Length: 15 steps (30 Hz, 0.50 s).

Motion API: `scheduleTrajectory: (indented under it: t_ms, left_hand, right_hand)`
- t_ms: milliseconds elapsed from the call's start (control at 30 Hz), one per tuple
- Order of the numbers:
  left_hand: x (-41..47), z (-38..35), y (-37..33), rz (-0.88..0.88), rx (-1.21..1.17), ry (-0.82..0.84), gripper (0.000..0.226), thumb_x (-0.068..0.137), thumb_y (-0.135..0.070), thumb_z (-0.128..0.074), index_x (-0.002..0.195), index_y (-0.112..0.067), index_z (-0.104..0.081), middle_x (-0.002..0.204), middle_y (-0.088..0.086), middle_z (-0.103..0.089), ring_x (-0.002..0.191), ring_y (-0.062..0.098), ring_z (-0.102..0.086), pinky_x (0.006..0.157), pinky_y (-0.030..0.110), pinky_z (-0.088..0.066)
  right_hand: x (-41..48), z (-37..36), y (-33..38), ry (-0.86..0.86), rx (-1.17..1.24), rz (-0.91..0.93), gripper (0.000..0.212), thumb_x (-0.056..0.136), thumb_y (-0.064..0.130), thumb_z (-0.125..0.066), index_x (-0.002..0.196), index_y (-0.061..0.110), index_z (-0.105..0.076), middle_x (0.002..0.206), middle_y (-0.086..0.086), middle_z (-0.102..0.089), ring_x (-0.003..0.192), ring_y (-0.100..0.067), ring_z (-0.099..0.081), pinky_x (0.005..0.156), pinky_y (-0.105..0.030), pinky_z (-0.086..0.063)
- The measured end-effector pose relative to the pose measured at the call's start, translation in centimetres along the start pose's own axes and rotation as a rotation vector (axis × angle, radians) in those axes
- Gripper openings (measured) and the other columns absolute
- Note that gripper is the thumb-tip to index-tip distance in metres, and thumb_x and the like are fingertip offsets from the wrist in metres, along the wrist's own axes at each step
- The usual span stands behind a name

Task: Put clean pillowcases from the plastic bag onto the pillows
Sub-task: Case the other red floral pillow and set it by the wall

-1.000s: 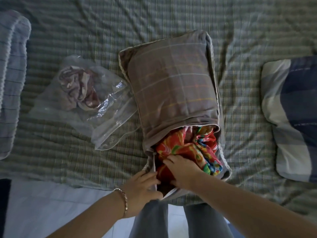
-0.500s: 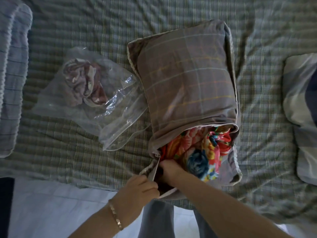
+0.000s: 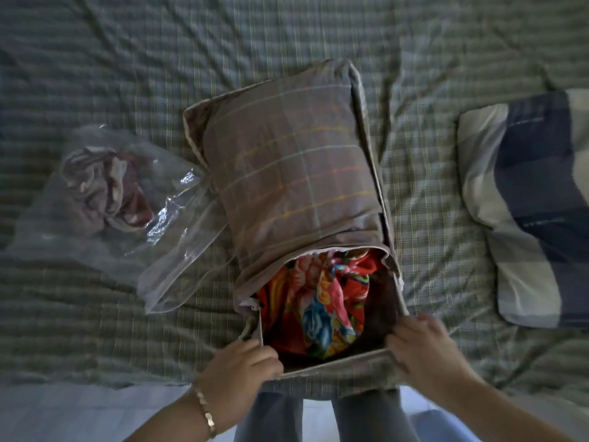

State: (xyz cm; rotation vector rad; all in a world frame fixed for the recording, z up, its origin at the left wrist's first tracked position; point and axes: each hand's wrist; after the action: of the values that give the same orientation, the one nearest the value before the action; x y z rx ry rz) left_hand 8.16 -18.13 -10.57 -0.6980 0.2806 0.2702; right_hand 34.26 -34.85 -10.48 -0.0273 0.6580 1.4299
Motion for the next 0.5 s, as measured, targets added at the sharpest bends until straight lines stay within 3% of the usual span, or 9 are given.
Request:
scheduleTrajectory:
  t_ms: [133, 233, 300, 400, 500]
  left_hand:
    - [6.3, 1.4, -2.7, 0.123, -0.069, -0.026, 0.018, 0.075, -0.018, -0.045, 0.074, -0.027, -0.061, 0.076, -0.014, -0.056, 0.073, 0.001, -0.046, 0.057, 0.019, -0.047]
    - [13.1, 2.9, -6.7, 0.309, -0.061, -0.052, 0.021, 0.090, -0.023, -0.046, 0.104, -0.019, -0.060, 0.108, -0.005, -0.055, 0.089, 0.016, -0.058, 0.069, 0.028, -0.050]
    - [16.4, 2.5, -8.6, 0.376, 0.012, 0.068, 0.028, 0.093, -0.030, -0.044, 0.117, -0.017, -0.049, 0.121, 0.001, -0.046, 0.102, 0.023, -0.055, 0.076, 0.035, -0.047]
    - [19.8, 0.9, -8.7, 0.551, 0.169, 0.317, 0.048, 0.092, -0.037, -0.049, 0.131, -0.012, -0.035, 0.131, 0.009, -0.040, 0.113, 0.030, -0.051, 0.084, 0.038, -0.045]
    - [20.6, 0.3, -7.7, 0.701, 0.160, 0.405, 0.038, 0.097, -0.032, -0.040, 0.129, -0.012, -0.046, 0.130, 0.011, -0.051, 0.115, 0.029, -0.053, 0.089, 0.036, -0.043]
  right_hand:
    - [-2.4, 2.6, -3.8, -0.123, 0.039, -0.122, 0.017, 0.067, 0.034, -0.046, 0.056, 0.024, -0.055, 0.063, 0.012, -0.055, 0.079, -0.008, -0.047, 0.073, -0.026, -0.029]
    - [-3.6, 3.2, -3.7, -0.122, 0.123, -0.111, 0.013, 0.062, 0.029, -0.045, 0.054, 0.024, -0.054, 0.060, 0.013, -0.053, 0.078, -0.006, -0.045, 0.069, -0.018, -0.023]
    - [-3.5, 3.3, -3.5, -0.130, 0.166, -0.110, 0.009, 0.057, 0.028, -0.045, 0.051, 0.024, -0.050, 0.057, 0.014, -0.050, 0.076, -0.004, -0.043, 0.068, -0.015, -0.018]
    - [-3.5, 3.0, -4.0, -0.179, 0.220, -0.125, 0.009, 0.048, 0.023, -0.056, 0.047, 0.023, -0.047, 0.053, 0.014, -0.047, 0.072, -0.002, -0.040, 0.067, -0.014, -0.021]
    - [-4.0, 2.4, -4.6, -0.209, 0.246, -0.106, 0.009, 0.051, 0.021, -0.053, 0.048, 0.024, -0.045, 0.055, 0.015, -0.047, 0.073, -0.003, -0.041, 0.067, -0.015, -0.024]
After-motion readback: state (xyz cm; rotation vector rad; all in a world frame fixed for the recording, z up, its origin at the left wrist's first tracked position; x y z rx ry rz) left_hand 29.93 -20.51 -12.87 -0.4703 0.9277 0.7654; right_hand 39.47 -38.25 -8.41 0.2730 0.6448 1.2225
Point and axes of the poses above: each hand's wrist, its own x-axis towards the middle knuckle, its own z-axis out of the back of the hand, y = z × x
